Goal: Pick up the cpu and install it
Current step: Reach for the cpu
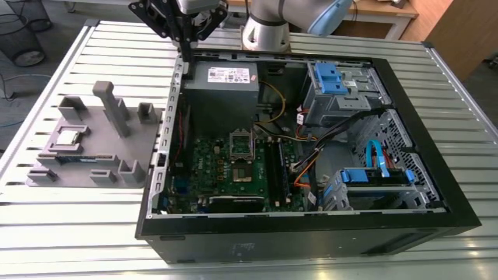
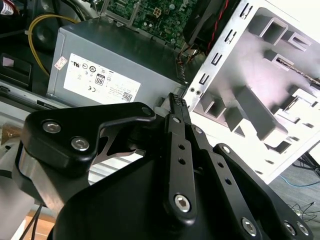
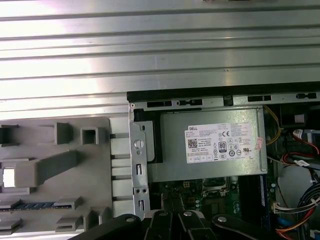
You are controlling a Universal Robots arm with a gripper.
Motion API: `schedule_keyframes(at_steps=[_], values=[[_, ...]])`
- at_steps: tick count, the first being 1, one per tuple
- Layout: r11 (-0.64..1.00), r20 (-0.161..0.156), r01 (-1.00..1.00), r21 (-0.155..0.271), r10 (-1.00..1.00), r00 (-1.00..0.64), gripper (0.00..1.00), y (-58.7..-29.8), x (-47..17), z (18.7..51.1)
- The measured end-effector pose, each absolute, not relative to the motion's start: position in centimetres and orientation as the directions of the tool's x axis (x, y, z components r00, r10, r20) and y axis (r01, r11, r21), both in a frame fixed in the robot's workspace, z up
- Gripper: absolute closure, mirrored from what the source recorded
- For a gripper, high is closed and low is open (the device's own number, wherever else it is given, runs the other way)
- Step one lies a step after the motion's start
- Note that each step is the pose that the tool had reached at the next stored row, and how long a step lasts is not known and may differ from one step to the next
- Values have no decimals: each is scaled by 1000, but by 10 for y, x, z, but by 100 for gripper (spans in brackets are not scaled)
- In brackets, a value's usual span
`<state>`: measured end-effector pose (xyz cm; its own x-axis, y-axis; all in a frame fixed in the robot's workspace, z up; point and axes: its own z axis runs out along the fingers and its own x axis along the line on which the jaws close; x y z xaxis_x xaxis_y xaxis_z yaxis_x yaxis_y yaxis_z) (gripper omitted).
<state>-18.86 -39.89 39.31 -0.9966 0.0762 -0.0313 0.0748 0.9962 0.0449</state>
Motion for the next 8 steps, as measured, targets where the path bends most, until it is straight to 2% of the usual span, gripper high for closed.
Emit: schedule_keyframes(at_steps=[8], values=[[996,-33,75,45,76,-997,89,-399,-195,393]])
